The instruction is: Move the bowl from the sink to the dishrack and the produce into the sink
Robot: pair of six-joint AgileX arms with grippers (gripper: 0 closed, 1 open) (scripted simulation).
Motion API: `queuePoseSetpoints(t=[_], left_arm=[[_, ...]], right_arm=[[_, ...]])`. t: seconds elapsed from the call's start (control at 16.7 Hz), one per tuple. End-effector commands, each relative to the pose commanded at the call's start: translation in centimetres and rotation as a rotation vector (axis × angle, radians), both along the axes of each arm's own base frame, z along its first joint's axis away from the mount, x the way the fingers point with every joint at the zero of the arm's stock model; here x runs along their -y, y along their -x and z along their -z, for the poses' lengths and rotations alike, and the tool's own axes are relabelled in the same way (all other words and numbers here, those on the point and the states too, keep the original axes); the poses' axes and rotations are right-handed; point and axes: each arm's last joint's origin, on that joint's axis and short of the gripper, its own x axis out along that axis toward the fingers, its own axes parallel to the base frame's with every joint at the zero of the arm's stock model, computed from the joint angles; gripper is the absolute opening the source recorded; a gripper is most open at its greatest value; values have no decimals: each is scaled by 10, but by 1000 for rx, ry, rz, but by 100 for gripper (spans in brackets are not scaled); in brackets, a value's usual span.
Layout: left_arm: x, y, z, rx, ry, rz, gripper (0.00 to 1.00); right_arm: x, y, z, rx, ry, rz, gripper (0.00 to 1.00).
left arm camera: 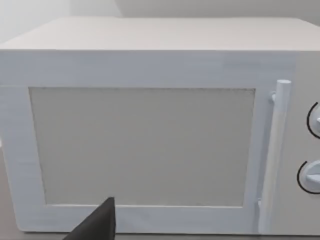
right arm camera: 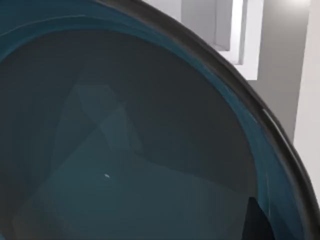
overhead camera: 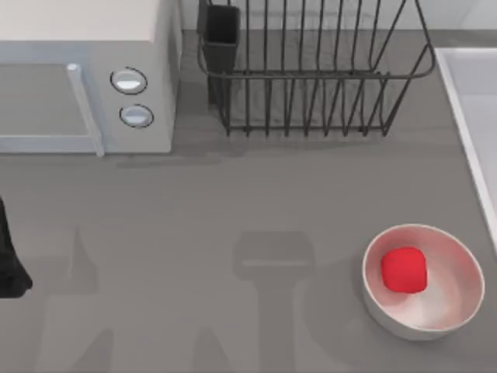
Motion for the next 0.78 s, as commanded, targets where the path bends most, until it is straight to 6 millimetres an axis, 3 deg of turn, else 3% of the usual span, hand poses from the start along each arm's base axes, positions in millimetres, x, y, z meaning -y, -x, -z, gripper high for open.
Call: queuePoseSetpoints(t=[0.18,0.3,0.42,0.78], left_arm=[[0,0,0,0,0,0,100],[0,0,0,0,0,0,100],[0,0,0,0,0,0,100],[0,0,0,0,0,0,100]], right_arm=[[-19,52,-28,5,0,0,0],[-27,72,-36,4,-3,0,0],[-31,80,-39,4,-6,0,0],[-32,75,-39,9,7,-4,0]])
